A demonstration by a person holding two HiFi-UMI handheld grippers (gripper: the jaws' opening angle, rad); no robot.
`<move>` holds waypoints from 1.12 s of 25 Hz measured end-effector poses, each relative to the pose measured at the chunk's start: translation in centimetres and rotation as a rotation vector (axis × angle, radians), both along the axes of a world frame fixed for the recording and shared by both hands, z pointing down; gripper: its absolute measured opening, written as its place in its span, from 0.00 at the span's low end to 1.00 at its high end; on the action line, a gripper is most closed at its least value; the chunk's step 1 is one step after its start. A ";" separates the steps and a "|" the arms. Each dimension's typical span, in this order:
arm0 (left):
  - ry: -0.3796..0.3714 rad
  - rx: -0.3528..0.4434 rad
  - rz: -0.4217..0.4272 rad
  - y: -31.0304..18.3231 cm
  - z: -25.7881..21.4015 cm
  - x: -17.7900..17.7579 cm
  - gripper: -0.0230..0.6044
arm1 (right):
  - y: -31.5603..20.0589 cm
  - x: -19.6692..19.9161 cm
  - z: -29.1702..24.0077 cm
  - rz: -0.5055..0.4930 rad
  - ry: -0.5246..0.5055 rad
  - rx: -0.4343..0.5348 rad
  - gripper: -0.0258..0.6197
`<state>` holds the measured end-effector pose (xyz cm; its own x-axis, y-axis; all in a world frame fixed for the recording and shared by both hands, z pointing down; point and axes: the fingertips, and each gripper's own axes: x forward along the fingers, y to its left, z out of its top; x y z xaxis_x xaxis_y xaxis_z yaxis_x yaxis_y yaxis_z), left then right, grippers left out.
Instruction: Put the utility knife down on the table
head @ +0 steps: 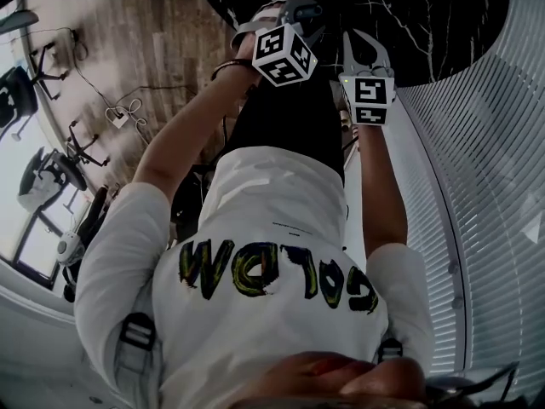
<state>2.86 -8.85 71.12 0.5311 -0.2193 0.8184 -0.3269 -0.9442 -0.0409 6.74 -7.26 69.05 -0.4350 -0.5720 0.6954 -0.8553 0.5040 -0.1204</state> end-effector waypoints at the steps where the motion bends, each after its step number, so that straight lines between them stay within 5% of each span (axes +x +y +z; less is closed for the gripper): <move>1: 0.006 0.009 -0.003 -0.1 -0.7 0.0 0.31 | -0.2 0.1 -0.6 -0.001 0.001 0.012 0.04; 28: 0.330 0.202 -0.053 4.3 -24.5 2.1 0.29 | 2.7 0.1 -23.7 0.030 -0.065 0.343 0.04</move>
